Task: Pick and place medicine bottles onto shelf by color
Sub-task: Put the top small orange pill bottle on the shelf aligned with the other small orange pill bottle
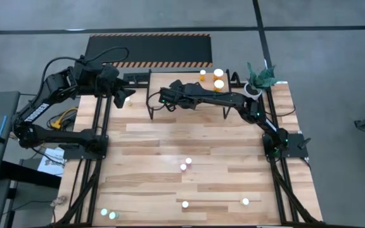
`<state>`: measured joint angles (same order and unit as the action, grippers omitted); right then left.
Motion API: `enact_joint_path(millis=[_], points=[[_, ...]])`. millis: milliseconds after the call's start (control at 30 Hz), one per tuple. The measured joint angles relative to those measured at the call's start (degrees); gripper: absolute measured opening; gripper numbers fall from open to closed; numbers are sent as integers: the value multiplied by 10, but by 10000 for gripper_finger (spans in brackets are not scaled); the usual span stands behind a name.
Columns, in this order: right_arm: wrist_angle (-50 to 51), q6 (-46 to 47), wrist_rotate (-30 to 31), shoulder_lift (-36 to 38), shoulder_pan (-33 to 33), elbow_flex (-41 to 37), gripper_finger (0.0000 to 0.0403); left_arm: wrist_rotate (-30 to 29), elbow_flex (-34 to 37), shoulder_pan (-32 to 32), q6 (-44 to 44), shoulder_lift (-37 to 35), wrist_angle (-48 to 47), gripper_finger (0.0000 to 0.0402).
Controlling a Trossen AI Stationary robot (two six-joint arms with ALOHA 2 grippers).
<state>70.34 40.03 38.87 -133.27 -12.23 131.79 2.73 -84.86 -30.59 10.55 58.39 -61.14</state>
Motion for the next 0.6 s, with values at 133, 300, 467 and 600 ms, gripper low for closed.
enact_joint_path(millis=[133,300,467,600], points=[[-9,-19,-52,29,21,0,4,0,-1,0,-18,9,1,245],[16,-46,-86,109,49,0,3,4,-1,0,-54,41,12,245],[94,-60,-76,210,60,1,3,15,-1,0,-116,88,57,245],[161,-54,-56,280,47,1,3,22,-1,-1,-173,134,94,245]])
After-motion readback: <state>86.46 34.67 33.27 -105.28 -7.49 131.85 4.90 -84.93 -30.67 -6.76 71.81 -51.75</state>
